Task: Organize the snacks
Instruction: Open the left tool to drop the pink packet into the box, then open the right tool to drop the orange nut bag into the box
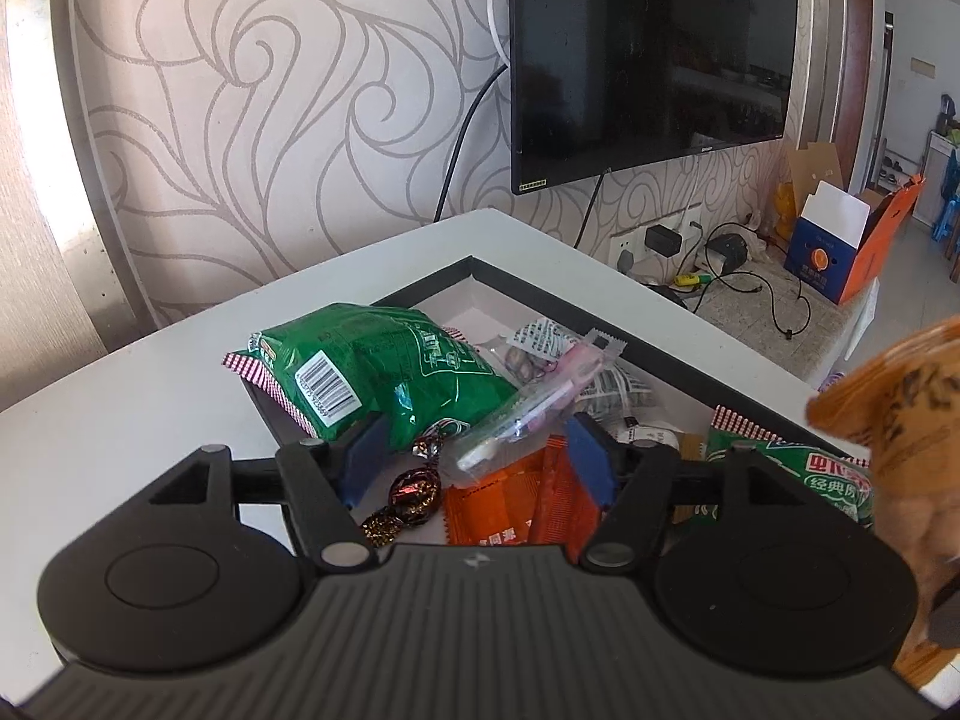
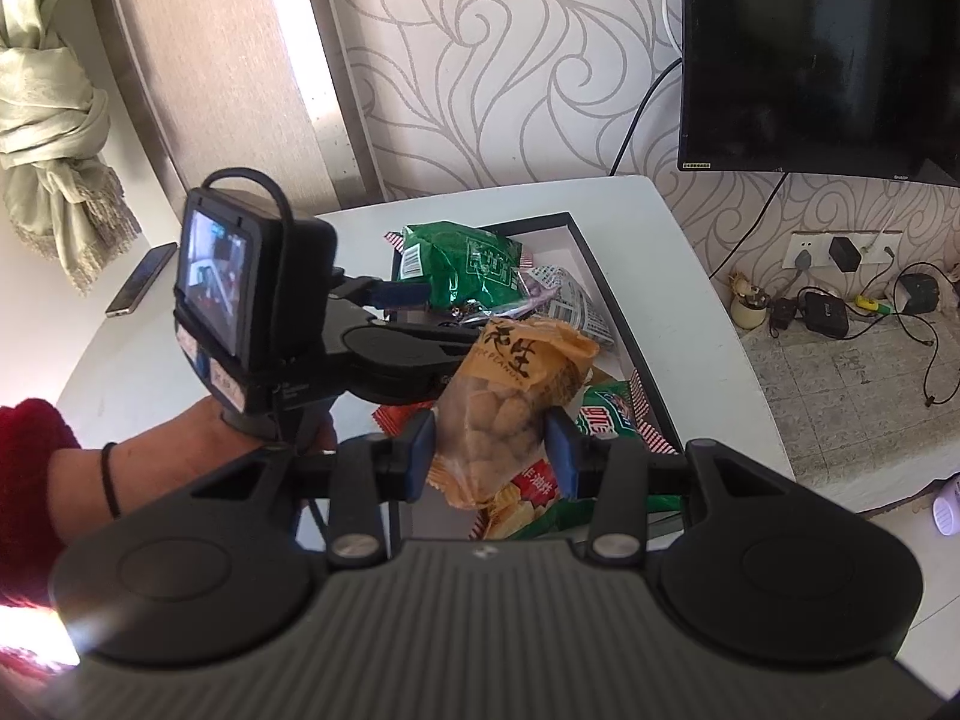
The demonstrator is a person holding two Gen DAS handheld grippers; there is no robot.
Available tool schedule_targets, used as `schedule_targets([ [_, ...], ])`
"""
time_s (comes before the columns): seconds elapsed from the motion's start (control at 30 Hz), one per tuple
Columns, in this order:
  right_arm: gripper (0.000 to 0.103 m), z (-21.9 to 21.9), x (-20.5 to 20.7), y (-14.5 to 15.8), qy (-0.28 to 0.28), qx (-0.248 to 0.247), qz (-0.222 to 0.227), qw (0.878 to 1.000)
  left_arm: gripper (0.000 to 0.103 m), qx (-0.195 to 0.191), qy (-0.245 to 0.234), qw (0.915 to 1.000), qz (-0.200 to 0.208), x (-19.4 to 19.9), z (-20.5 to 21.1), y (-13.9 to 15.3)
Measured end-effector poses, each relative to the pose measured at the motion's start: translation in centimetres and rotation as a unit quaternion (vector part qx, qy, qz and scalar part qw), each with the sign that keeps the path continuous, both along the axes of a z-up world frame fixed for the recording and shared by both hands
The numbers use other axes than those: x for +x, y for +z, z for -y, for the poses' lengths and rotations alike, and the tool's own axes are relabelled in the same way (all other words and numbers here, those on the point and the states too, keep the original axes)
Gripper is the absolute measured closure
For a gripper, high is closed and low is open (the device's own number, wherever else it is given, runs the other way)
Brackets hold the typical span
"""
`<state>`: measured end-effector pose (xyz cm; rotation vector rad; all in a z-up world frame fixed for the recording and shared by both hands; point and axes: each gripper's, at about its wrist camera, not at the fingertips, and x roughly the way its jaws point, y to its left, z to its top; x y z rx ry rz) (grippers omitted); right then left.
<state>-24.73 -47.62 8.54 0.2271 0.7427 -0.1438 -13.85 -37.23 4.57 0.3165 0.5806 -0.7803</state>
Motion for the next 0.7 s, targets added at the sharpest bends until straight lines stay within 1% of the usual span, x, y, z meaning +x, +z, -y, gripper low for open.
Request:
schedule_targets([
  [0.23,0.062,-0.1,0.5,-0.8,0.004,0.000,-0.006,1.000,0.029,-0.005,0.008,0.9999,0.012,-0.7,-1.5,0.9],
  [0.43,0.062,-0.2,1.1,-0.1,0.012,-0.002,0.003,1.000,0.027,-0.005,0.018,0.9995,0.026,-1.4,-3.3,1.8],
  [0.47,0.062,-0.1,1.3,-0.1,0.014,-0.003,0.004,1.000,0.025,-0.005,0.020,0.9994,0.029,-1.5,-3.6,1.9],
  [0.7,0.063,0.7,4.3,0.2,0.022,0.003,0.000,1.000,0.025,0.002,0.037,0.9988,0.033,-2.4,-5.7,2.3],
])
